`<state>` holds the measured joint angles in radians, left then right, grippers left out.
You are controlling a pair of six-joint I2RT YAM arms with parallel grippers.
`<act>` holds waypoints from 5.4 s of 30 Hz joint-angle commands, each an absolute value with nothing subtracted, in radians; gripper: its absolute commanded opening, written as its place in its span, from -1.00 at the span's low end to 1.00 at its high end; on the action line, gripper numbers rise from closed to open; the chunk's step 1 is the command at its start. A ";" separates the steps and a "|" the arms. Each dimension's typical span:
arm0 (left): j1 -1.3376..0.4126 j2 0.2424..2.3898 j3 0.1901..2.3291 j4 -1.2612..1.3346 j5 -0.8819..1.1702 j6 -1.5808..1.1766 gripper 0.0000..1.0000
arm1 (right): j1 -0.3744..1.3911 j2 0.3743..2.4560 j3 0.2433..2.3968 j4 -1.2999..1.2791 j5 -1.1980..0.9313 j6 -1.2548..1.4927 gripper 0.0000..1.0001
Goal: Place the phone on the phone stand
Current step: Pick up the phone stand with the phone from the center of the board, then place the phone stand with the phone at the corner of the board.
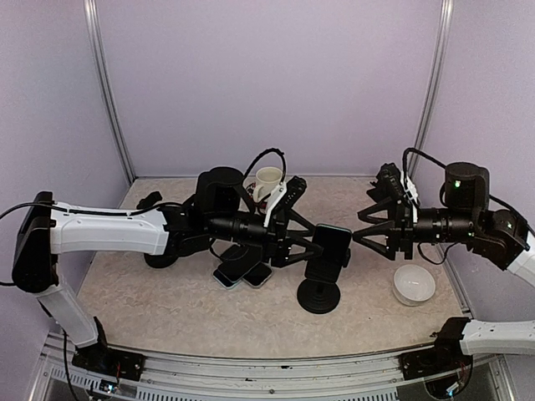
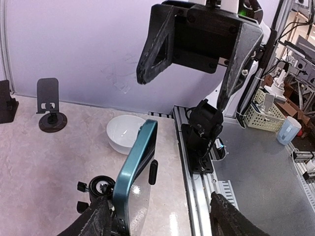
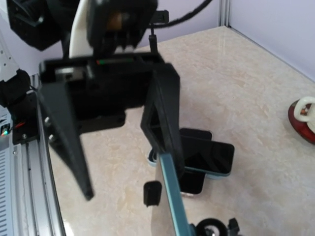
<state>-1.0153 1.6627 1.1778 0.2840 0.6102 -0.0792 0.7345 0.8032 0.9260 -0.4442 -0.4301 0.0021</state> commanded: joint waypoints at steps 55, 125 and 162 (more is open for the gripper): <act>-0.717 1.454 1.299 0.275 0.481 -0.027 -1.00 | 0.726 0.798 0.917 -0.414 -0.396 -0.025 0.69; -0.200 1.971 1.658 0.453 0.851 0.164 -1.00 | 0.723 0.824 0.919 -0.444 -0.384 0.020 1.00; -0.200 1.921 1.583 0.622 0.567 -0.069 0.63 | 0.722 0.804 0.909 -0.456 -0.382 0.022 1.00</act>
<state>-0.1997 2.0029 1.6146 0.5266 0.6380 0.0353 0.7338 0.8139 0.9188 -0.4629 -0.3801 0.0200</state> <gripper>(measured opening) 0.738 0.999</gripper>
